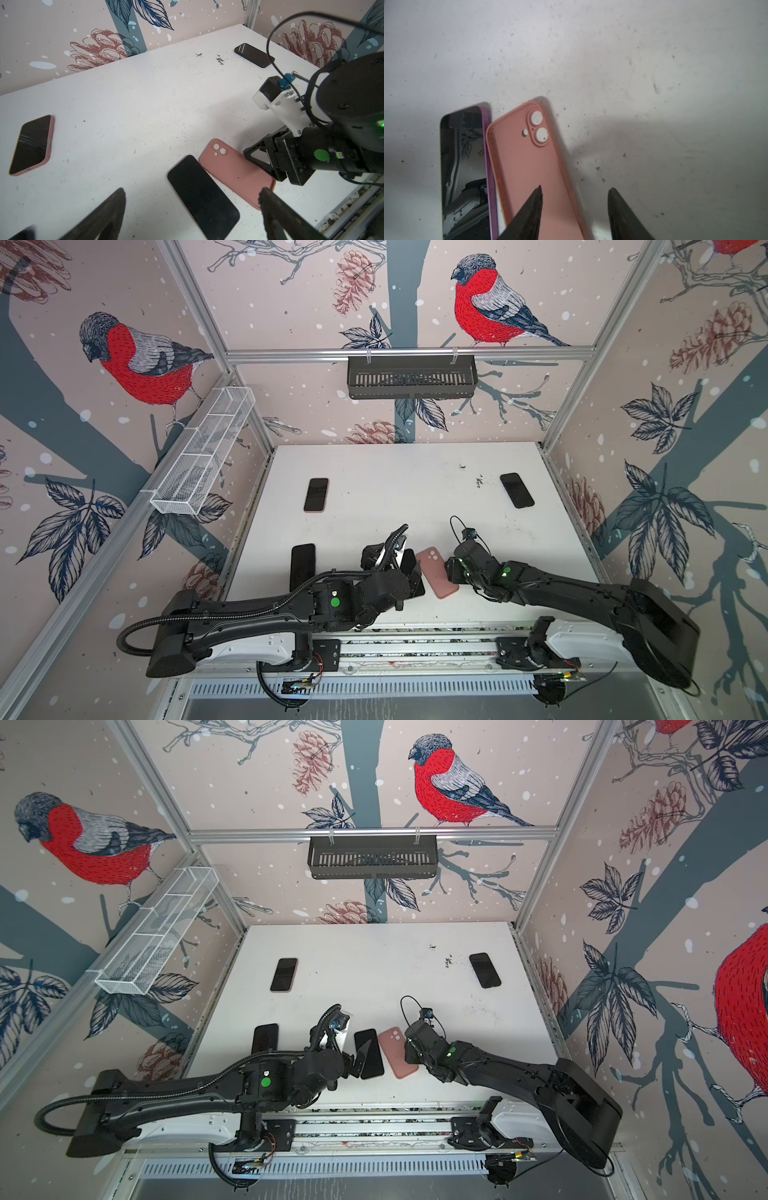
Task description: Take the phone out of the phone case
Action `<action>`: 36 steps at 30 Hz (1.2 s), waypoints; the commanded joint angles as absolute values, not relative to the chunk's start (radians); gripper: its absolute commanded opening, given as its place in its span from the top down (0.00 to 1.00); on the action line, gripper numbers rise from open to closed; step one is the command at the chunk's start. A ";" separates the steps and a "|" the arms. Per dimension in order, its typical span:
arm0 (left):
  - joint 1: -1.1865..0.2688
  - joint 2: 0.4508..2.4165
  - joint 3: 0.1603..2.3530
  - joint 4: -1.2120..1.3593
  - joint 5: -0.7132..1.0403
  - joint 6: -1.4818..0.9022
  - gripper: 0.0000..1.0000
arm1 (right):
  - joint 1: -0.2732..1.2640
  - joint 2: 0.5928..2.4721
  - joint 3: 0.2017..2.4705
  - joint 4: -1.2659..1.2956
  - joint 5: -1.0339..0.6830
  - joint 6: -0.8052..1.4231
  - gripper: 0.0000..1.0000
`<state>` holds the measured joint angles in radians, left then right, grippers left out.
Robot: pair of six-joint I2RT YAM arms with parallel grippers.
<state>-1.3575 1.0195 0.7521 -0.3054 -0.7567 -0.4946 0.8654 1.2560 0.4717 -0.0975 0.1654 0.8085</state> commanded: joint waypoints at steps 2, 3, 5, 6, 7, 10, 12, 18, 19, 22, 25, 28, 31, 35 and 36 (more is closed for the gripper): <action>-1.357 1.020 0.750 -0.363 -0.770 -0.566 0.02 | 0.865 1.298 0.466 -0.044 0.140 0.769 0.51; -1.356 1.023 0.749 -0.366 -0.775 -0.569 0.02 | 0.866 1.303 0.464 -0.035 0.135 0.766 0.53; -1.357 1.026 0.749 -0.369 -0.783 -0.573 0.02 | 0.867 1.313 0.469 -0.035 0.134 0.765 0.59; -1.356 1.028 0.749 -0.369 -0.788 -0.573 0.02 | 0.868 1.320 0.472 -0.036 0.134 0.767 0.62; -1.357 1.028 0.746 -0.367 -0.790 -0.574 0.02 | 0.868 1.324 0.474 -0.037 0.131 0.770 0.64; -1.357 1.025 0.746 -0.364 -0.793 -0.575 0.02 | 0.880 1.337 0.477 -0.028 0.132 0.780 0.72; -1.356 1.022 0.750 -0.366 -0.793 -0.579 0.02 | 0.887 1.353 0.482 -0.028 0.128 0.792 0.80; -1.357 1.002 0.750 -0.384 -0.785 -0.599 0.02 | 0.893 1.393 0.472 -0.010 0.119 0.867 0.90; -1.356 0.997 0.747 -0.386 -0.784 -0.603 0.02 | 0.893 1.397 0.467 -0.004 0.116 0.883 0.91; -1.356 0.982 0.740 -0.390 -0.781 -0.613 0.02 | 0.893 1.398 0.444 0.025 0.100 0.931 0.95; -1.356 0.967 0.741 -0.398 -0.780 -0.616 0.03 | 0.908 1.396 0.431 0.054 0.094 0.959 0.96; -1.357 0.951 0.746 -0.419 -0.792 -0.631 0.03 | 0.935 1.396 0.434 0.059 0.097 0.979 0.96; -1.357 0.931 0.751 -0.429 -0.790 -0.643 0.02 | 0.956 1.397 0.440 0.050 0.098 1.001 0.96; -1.356 0.924 0.756 -0.453 -0.799 -0.672 0.02 | 0.969 1.386 0.427 0.043 0.091 1.034 0.96; -1.356 0.926 0.761 -0.462 -0.801 -0.677 0.02 | 0.970 1.381 0.424 0.043 0.091 1.041 0.95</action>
<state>-1.3575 0.9272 0.7479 -0.4198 -0.7650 -0.6323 0.9634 1.3846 0.4355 0.1314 0.1223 0.9974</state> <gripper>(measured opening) 0.981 0.049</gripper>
